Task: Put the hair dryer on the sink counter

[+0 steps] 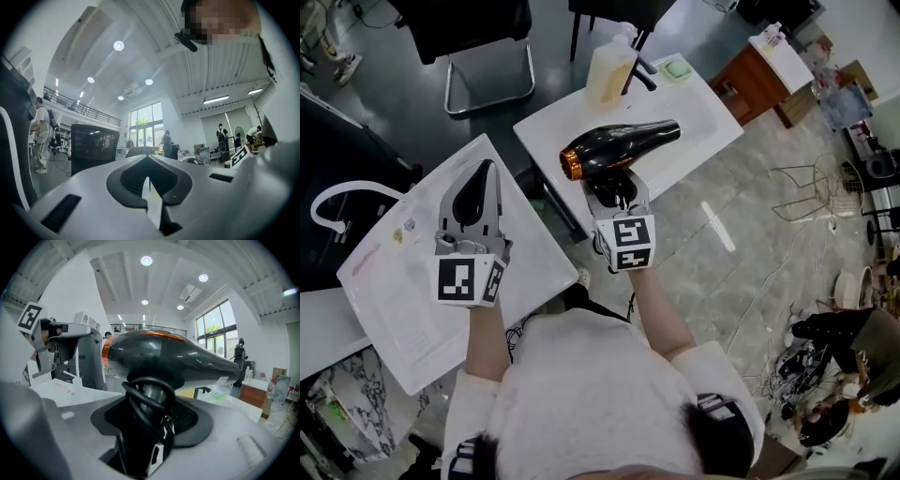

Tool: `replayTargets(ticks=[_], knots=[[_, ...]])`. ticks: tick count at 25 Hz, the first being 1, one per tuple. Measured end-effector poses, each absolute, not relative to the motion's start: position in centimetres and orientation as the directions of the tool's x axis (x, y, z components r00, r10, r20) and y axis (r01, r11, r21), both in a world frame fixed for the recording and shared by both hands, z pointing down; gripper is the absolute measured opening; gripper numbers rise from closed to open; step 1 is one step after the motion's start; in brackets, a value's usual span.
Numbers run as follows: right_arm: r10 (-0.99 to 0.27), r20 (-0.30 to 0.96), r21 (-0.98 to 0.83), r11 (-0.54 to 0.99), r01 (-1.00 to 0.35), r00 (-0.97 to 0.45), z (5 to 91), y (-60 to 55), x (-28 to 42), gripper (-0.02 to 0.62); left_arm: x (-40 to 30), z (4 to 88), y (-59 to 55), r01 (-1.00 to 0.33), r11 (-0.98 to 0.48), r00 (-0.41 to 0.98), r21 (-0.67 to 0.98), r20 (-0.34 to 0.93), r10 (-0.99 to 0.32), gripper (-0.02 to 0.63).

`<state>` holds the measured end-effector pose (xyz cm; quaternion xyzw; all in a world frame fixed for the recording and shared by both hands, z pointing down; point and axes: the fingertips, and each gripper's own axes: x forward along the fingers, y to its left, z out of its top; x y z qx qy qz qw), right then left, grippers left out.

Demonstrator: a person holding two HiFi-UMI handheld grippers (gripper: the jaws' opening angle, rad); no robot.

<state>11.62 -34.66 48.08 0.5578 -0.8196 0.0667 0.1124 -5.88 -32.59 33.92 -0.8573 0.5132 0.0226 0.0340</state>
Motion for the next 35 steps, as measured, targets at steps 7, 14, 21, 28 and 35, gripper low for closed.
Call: replayTargets(ticks=[7, 14, 21, 28, 35], knots=[[-0.824, 0.384, -0.007, 0.448, -0.894, -0.416, 52.7, -37.9, 9.9, 0.273, -5.1, 34.6, -33.1, -0.900, -0.434, 0.435, -0.039, -0.062, -0.898, 0.002], [-0.759, 0.475, 0.003, 0.507, -0.862, -0.445, 56.3, -40.7, 7.9, 0.273, -5.6, 35.1, -33.7, -0.919, -0.393, 0.395, -0.044, -0.044, -0.918, 0.002], [-0.691, 0.555, -0.016, 0.548, -0.836, -0.463, 59.8, -43.2, 6.1, 0.273, -6.9, 36.0, -34.6, -0.939, -0.341, 0.342, -0.041, -0.020, -0.939, 0.002], [-0.613, 0.634, -0.026, 0.592, -0.805, -0.471, 62.2, -44.6, 4.6, 0.273, -7.6, 36.6, -34.8, -0.952, -0.302, 0.302, -0.045, 0.003, -0.953, 0.002], [-0.555, 0.695, -0.021, 0.620, -0.785, -0.457, 64.1, -46.1, 3.3, 0.273, -9.1, 37.0, -34.5, -0.966, -0.253, 0.252, -0.051, 0.022, -0.968, 0.002]])
